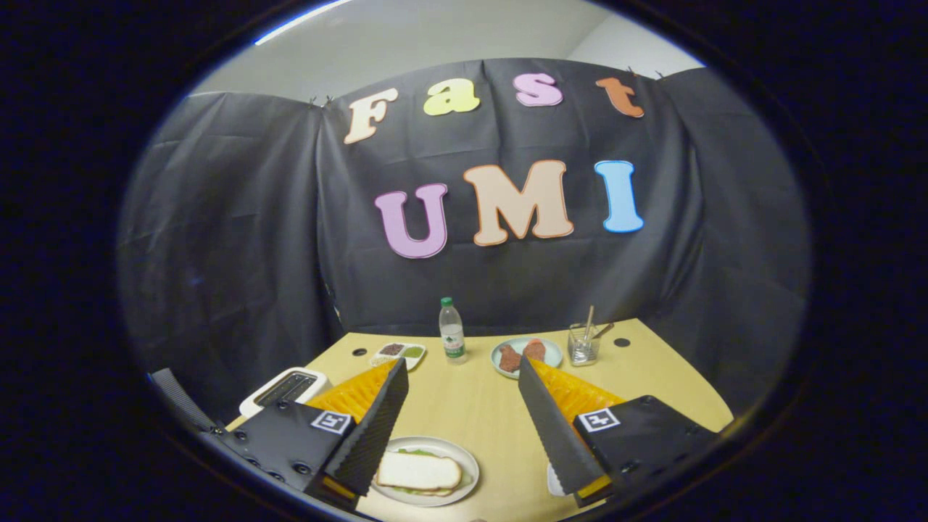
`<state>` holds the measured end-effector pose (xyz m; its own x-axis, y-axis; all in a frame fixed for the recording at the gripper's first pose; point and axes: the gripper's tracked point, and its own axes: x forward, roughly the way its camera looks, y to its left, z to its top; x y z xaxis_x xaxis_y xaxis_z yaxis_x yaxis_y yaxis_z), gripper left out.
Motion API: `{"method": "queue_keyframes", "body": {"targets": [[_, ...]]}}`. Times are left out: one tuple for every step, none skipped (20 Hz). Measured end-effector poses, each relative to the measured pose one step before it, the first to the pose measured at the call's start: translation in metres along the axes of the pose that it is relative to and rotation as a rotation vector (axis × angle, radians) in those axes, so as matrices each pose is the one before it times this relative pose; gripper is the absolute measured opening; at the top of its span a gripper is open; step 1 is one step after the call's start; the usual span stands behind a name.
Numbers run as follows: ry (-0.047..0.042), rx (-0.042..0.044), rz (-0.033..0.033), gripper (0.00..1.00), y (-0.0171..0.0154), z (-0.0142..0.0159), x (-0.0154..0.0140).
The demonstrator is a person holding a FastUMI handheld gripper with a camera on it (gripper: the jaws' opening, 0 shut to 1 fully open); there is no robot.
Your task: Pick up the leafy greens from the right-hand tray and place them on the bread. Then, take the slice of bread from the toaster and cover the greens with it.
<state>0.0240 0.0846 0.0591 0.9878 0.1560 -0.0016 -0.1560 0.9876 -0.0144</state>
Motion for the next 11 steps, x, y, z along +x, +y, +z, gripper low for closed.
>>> {"method": "queue_keyframes", "body": {"targets": [[-0.00684, 0.00204, -0.00978, 0.97, -0.00393, 0.00318, -0.00341], [-0.00533, 0.0009, -0.01511, 0.97, -0.00612, 0.00201, -0.00263], [-0.00393, 0.00336, -0.00955, 0.97, -0.00422, 0.00193, -0.00297], [-0.00589, 0.00481, -0.00376, 0.97, -0.00291, 0.0018, -0.0033], [-0.00976, 0.00282, -0.00443, 0.97, -0.00288, 0.00194, -0.00209], [-0.0041, -0.00107, -0.01063, 0.97, -0.00558, -0.00028, -0.00168], [0.00202, 0.00019, -0.00844, 0.97, -0.00478, 0.00006, -0.00223], [-0.00263, 0.00601, -0.00541, 0.97, -0.00363, 0.00005, -0.0018], [-0.0057, 0.00827, -0.00313, 0.97, -0.00315, 0.00186, -0.00173], [-0.00211, 0.00606, -0.00528, 0.97, -0.00543, 0.00028, -0.00085], [0.00057, 0.00308, -0.00505, 0.97, -0.00548, 0.00023, -0.00091]]}}
